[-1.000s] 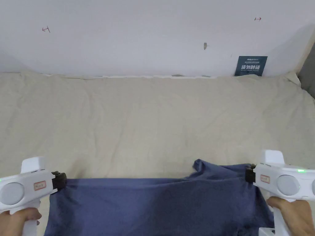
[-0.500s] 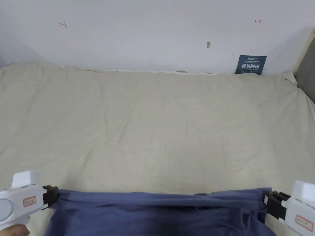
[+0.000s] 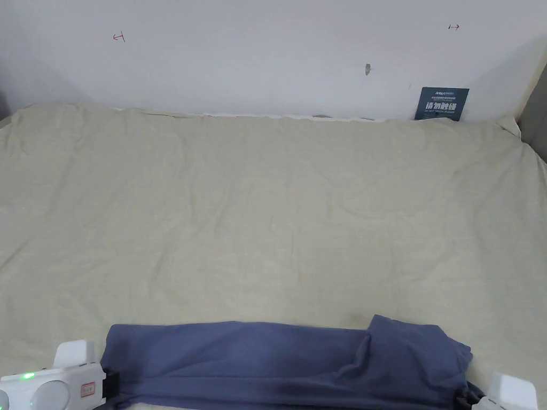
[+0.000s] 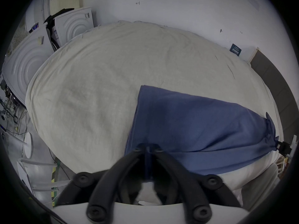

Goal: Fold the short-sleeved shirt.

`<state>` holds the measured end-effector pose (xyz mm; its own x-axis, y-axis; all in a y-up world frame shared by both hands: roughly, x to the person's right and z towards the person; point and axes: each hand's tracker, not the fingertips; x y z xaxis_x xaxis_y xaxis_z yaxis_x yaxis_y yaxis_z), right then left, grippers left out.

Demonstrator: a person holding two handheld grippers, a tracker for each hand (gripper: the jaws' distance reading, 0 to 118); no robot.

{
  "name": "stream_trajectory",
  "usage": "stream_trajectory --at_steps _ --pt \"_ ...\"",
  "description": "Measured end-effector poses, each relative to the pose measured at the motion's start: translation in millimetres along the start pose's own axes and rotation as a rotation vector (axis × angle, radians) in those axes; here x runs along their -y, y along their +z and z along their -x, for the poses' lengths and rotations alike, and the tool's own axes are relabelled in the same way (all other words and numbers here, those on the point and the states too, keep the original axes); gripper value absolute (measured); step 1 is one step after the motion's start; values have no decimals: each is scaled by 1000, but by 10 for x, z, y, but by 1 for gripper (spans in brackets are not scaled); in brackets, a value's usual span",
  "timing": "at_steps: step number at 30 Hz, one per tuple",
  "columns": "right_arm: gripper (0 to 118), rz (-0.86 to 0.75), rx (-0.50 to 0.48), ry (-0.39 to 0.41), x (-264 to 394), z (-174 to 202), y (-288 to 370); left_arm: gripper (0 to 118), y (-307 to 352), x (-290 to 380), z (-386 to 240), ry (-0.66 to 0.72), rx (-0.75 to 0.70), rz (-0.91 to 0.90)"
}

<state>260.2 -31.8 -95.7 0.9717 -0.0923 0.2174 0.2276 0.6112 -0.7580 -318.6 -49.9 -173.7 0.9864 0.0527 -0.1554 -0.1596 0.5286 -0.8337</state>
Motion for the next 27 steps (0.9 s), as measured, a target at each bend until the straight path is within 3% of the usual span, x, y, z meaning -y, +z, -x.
stream_trajectory --at_steps 1,2,3,4,6,15,20,22,23,26,27 --pt "18 -20 2 7 -42 33 71 53 45 -29 -15 -2 1 -9" --pt "36 -65 8 20 -112 76 165 84 114 -62 -41 -1 6 -26" --pt "66 -108 17 34 -180 111 243 113 192 -100 -74 0 16 -45" --pt "83 -149 16 48 -257 162 330 118 275 -152 -111 3 30 -90" --pt "104 -248 7 67 -463 255 545 114 566 -279 -239 -19 56 -215" --pt "105 -614 -17 139 -1032 742 1307 114 1590 -676 -834 -65 98 -694" --pt "105 -747 45 177 -1094 990 1480 112 1810 -701 -1093 -118 66 -876" --pt "101 -776 64 181 -1067 1044 1509 99 1840 -691 -1144 -126 83 -882" --pt "93 -799 69 185 -1042 1061 1527 86 1839 -696 -1169 -138 98 -883" --pt "23 -817 75 182 -1023 1098 1540 1 1831 -691 -1219 -143 124 -892" --pt "2 -813 74 183 -1029 1090 1538 0 1834 -672 -1242 -145 131 -892"
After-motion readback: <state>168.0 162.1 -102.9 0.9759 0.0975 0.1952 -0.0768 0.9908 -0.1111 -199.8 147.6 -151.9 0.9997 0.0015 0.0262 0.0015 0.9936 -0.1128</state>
